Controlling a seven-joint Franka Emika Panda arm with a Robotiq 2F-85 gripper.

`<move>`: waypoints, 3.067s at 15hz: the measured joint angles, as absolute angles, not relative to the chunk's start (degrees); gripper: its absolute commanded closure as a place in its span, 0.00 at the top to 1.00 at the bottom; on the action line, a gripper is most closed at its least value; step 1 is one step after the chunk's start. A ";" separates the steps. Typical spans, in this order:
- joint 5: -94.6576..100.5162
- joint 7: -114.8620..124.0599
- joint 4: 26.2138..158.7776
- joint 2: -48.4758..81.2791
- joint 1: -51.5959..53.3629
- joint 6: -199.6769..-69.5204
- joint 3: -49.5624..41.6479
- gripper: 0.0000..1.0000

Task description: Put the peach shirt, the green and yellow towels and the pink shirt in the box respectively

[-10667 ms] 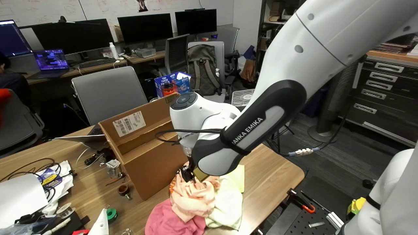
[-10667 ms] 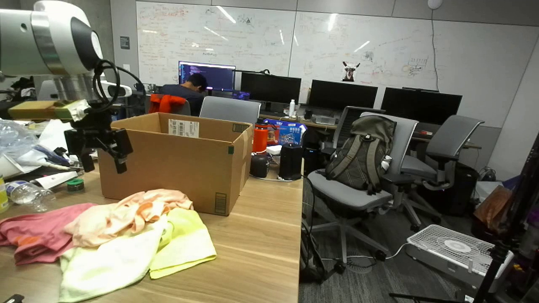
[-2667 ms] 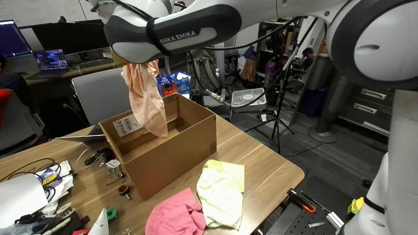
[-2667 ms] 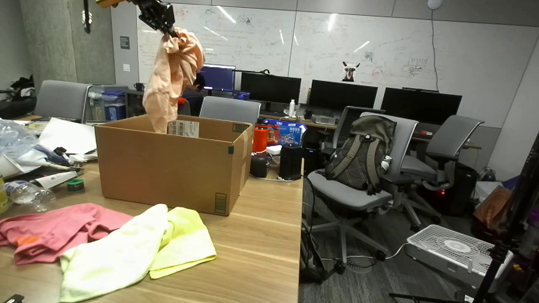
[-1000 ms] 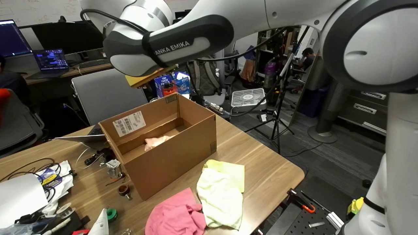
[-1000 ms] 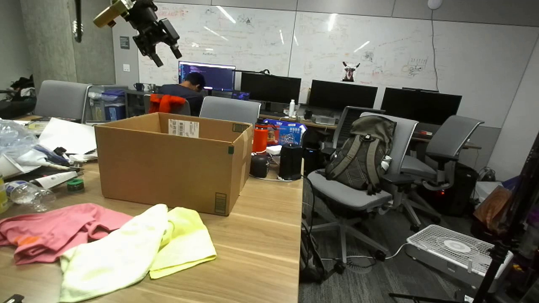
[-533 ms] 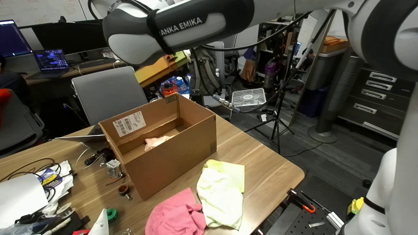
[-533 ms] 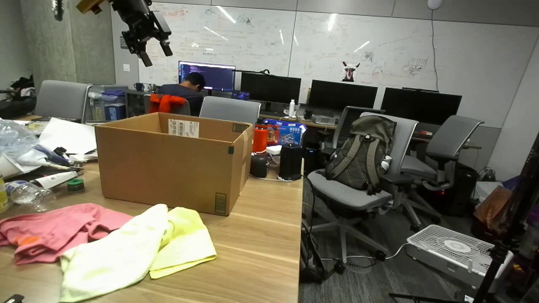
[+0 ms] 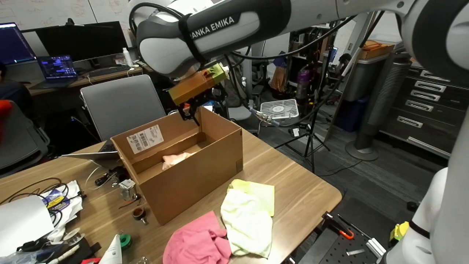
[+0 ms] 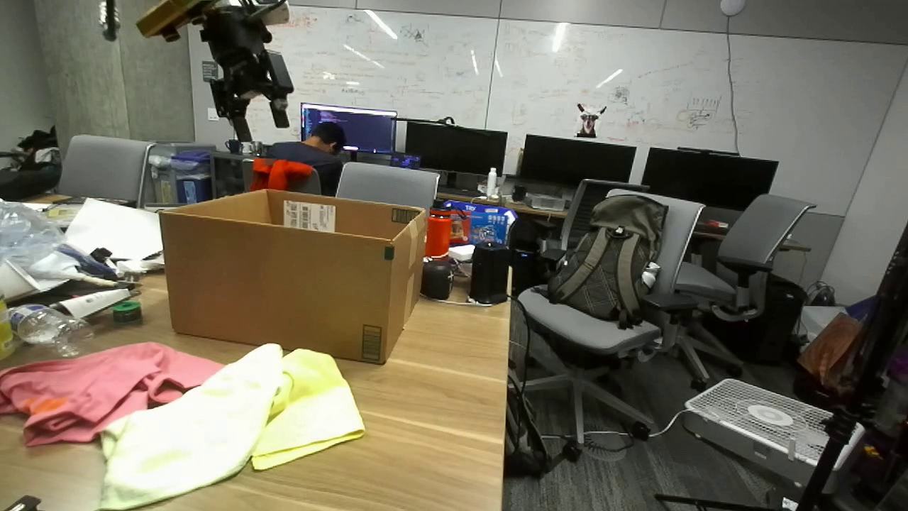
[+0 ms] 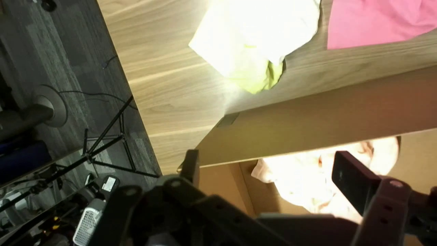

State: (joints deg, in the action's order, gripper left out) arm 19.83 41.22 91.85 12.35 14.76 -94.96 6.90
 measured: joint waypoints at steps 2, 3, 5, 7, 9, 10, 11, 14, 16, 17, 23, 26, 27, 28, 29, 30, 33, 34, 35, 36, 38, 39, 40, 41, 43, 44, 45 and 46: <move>18.11 40.59 93.46 12.35 13.77 -94.97 6.74 1.00; 17.27 40.32 94.16 12.35 13.32 -94.99 6.67 1.00; 16.09 39.92 95.43 12.28 12.52 -95.09 6.57 1.00; 15.50 39.54 96.82 11.90 11.88 -95.36 6.41 1.00; 15.32 39.17 98.49 11.01 11.28 -95.87 6.27 1.00; 15.31 38.99 99.55 10.26 11.01 -96.29 6.18 1.00; 15.31 38.80 100.76 9.37 10.77 -97.02 6.11 1.00; 15.03 38.25 106.19 5.57 10.30 -101.42 6.11 1.00; 14.30 38.04 110.40 3.05 10.30 -105.67 6.33 1.00; 13.86 38.03 112.56 1.98 10.31 -108.14 6.59 1.00; 8.00 40.12 123.19 0.24 10.55 -120.84 9.28 1.00; 6.58 42.01 126.59 0.22 10.60 -123.40 10.22 1.00; 6.32 42.46 127.37 0.19 10.60 -123.80 10.29 1.00; 6.17 42.85 128.12 0.07 10.60 -124.13 10.29 1.00; 6.09 43.24 128.80 -0.09 10.57 -124.24 10.25 1.00; 6.08 43.68 129.51 -0.32 10.52 -124.30 10.19 1.00; 6.06 44.52 131.53 -1.13 10.39 -124.38 9.97 1.00; 5.99 44.67 132.13 -1.37 10.35 -124.46 9.94 1.00; 5.90 44.74 132.63 -1.48 10.32 -124.60 9.92 1.00; 5.78 44.77 133.06 -1.48 10.31 -124.84 9.91 1.00; 5.18 44.77 133.88 -1.47 10.31 -125.51 9.93 1.00; 4.87 44.77 134.29 -1.44 10.31 -125.91 9.97 1.00; 4.44 44.77 134.70 -1.34 10.31 -126.41 10.03 1.00; 3.81 44.77 135.07 -1.15 10.31 -126.85 10.10 1.00; 2.87 44.77 135.95 -0.54 10.32 -128.07 10.24 1.00; 2.55 44.77 136.34 -0.05 10.33 -128.78 10.27 1.00; 2.29 44.77 136.68 0.56 10.33 -129.58 10.27 1.00; 1.95 44.77 136.98 1.22 10.33 -130.33 10.27 1.00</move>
